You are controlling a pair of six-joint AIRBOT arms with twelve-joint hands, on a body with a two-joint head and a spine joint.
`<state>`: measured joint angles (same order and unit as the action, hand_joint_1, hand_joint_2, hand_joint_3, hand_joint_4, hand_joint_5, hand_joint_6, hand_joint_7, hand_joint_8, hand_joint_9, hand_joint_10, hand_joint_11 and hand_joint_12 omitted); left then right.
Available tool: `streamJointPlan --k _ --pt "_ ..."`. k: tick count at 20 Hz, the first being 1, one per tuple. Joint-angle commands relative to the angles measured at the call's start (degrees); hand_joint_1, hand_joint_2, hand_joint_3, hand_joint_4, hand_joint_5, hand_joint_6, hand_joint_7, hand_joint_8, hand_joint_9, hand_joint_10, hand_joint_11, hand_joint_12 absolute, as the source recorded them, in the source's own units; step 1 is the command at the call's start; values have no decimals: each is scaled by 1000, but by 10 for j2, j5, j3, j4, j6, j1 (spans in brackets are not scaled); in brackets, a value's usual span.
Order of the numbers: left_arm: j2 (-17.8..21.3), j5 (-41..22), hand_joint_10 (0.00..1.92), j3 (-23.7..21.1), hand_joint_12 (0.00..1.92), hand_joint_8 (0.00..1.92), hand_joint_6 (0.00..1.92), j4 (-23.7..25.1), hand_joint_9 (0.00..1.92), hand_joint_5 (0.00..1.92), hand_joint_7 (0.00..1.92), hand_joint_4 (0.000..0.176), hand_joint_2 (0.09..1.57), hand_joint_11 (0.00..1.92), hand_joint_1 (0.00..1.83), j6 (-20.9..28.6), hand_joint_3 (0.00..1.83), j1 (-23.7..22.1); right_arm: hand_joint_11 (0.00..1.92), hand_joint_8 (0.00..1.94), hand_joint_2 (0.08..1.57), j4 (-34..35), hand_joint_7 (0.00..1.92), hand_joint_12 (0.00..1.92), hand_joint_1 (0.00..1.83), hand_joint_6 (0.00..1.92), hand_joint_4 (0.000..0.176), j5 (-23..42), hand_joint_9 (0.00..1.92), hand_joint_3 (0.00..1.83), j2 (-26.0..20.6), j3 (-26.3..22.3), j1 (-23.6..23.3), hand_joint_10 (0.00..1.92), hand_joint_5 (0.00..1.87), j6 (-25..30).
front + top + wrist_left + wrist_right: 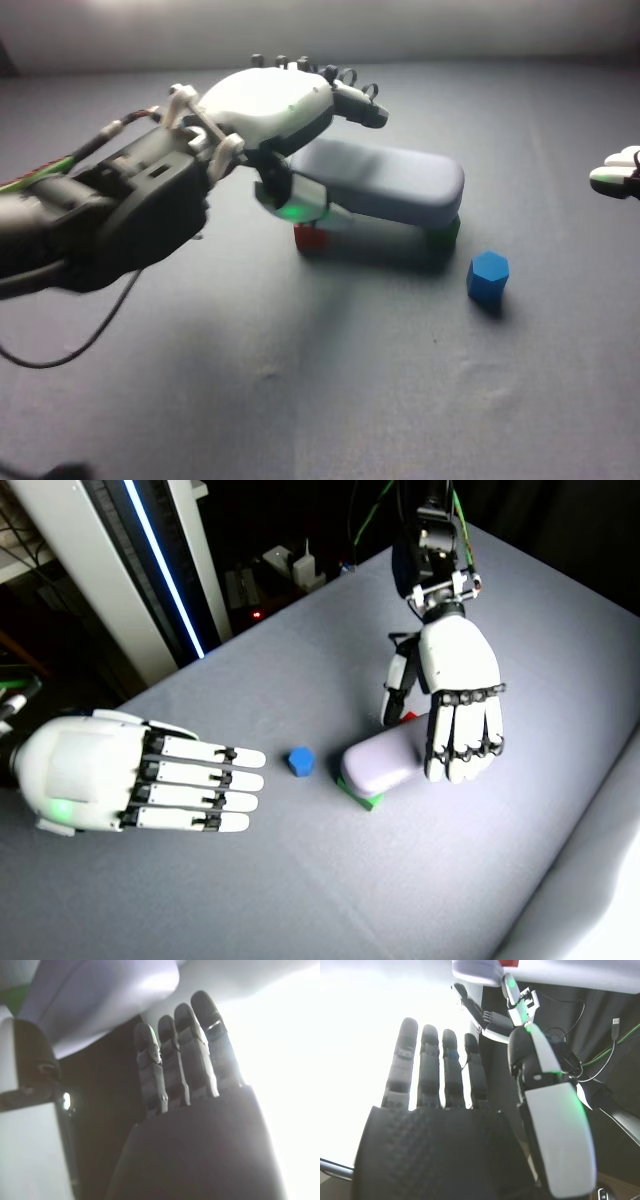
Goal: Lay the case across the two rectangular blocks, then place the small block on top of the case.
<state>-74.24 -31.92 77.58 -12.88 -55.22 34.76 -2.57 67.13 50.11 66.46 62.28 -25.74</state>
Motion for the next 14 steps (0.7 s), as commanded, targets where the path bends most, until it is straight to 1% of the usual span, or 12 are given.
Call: streamJointPlan --k 1,2,3,4,5,6,7,8,11,12,13,14 --pt "17 -123 1 -12 1335 0 1 13 443 449 405 0 928 31 1030 17 3 2 7 1 1326 15 234 572 747 1 0 67 198 0 0 2 -9 2 278 2" --pt "40 -167 6 -36 1123 3 4 24 352 381 364 1 966 5 944 37 8 15 1 1 1324 14 237 589 760 1 0 67 195 0 1 3 -10 1 281 2" --pt "60 -204 10 -56 943 4 5 30 299 349 341 25 977 0 915 49 6 27 0 4 1318 12 255 637 780 3 0 66 211 0 1 3 -12 4 297 2" --pt "81 -240 6 -76 831 4 3 34 263 343 313 47 965 0 888 57 0 41 0 1 1329 10 237 596 725 1 0 64 194 2 2 4 -14 2 285 2" --pt "100 -274 11 -95 804 8 6 39 272 353 321 8 963 0 912 66 0 53 0 0 1335 7 228 583 666 0 0 60 183 4 2 5 -19 0 277 2" --pt "117 -307 15 -111 886 5 2 45 296 348 322 0 974 0 909 75 2 66 0 1 1324 4 229 566 654 1 0 56 180 0 4 7 -23 0 279 2" --pt "139 -349 19 -132 928 6 1 47 323 346 337 0 976 0 939 81 1 84 0 2 1319 -2 220 595 658 2 0 48 181 0 7 9 -31 0 272 2" --pt "166 -398 23 -156 1024 5 0 48 383 344 369 0 963 10 963 82 0 109 0 1 1320 -12 216 639 533 0 0 34 202 0 12 15 -43 2 246 6" --pt "209 -472 16 -196 1160 4 1 39 421 355 398 0 975 29 948 82 2 161 47 6 1297 -46 285 685 571 9 0 -2 284 0 31 36 -75 11 313 26" --pt "225 -499 9 -210 1166 0 0 31 409 344 386 0 979 26 950 82 3 180 54 2 1303 -63 280 685 562 6 0 -20 287 0 39 44 -89 9 310 35" --pt "233 -513 2 -218 1112 0 0 25 394 346 372 0 983 25 989 82 1 194 34 0 1310 -77 258 688 594 1 0 -34 276 1 45 50 -101 3 292 42" --pt "240 -533 7 -227 1104 0 2 12 407 351 369 0 988 34 999 81 3 214 50 0 1301 -98 284 761 629 0 0 -54 331 1 53 59 -115 4 295 51"
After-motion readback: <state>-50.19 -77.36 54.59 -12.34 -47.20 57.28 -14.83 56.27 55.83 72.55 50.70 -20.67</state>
